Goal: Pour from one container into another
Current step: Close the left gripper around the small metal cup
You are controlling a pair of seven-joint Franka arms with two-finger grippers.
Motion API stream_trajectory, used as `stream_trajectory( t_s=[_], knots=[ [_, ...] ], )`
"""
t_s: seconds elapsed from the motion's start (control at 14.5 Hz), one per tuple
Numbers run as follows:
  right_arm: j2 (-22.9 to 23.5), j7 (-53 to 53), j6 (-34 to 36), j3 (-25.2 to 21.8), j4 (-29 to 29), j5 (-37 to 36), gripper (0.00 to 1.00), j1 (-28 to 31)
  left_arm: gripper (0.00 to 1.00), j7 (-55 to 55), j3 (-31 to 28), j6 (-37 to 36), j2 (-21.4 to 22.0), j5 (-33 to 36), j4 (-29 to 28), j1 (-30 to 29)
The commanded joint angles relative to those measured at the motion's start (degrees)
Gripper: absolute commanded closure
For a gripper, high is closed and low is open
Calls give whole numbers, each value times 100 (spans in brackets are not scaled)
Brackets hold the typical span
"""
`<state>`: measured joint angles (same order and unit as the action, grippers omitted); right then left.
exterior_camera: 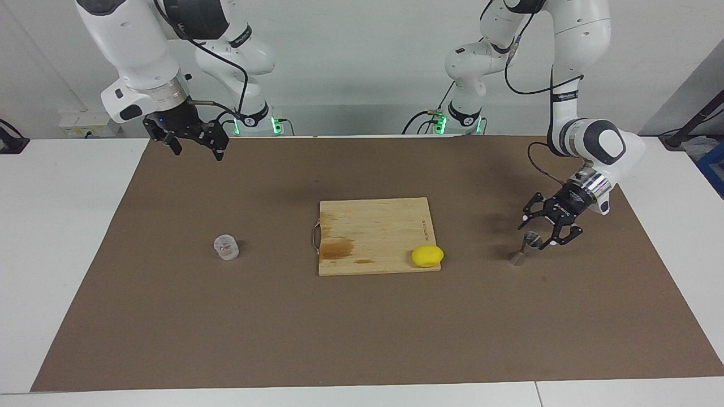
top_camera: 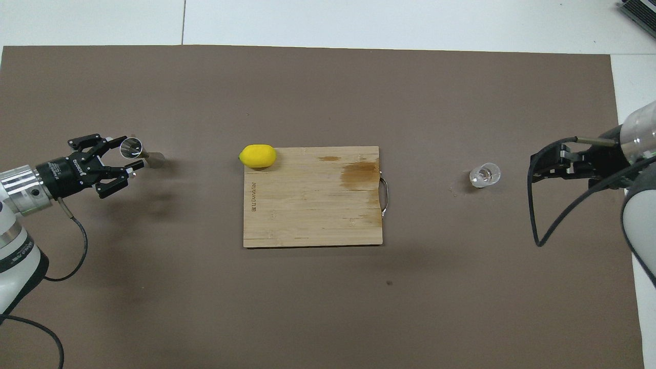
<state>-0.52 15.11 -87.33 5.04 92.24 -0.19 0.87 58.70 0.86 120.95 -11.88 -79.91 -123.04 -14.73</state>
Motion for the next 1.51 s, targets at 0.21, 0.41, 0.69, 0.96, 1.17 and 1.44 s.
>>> stream_trajectory(
  t_s=[0.21, 0.41, 0.69, 0.96, 1.17, 1.44],
  knots=[
    [-133, -139, -21, 49, 136, -8, 1, 89, 36, -131, -25, 193, -42, -226, -44, 58],
    [-133, -139, -21, 49, 136, -8, 1, 89, 36, -131, -25, 201, -42, -279, -44, 58],
    [-133, -139, -21, 49, 136, -8, 1, 89, 38, -139, -25, 201, -42, -341, -36, 58],
    [-133, -139, -21, 49, 136, -8, 1, 89, 40, -245, -25, 201, -51, -349, -27, 67],
    [-133, -139, -21, 49, 136, -8, 1, 89, 44, -280, -25, 201, -60, -367, -27, 67],
    [-133, -139, -21, 49, 136, -8, 1, 80, 100, -403, -25, 193, -60, -402, -36, 67]
  ],
)
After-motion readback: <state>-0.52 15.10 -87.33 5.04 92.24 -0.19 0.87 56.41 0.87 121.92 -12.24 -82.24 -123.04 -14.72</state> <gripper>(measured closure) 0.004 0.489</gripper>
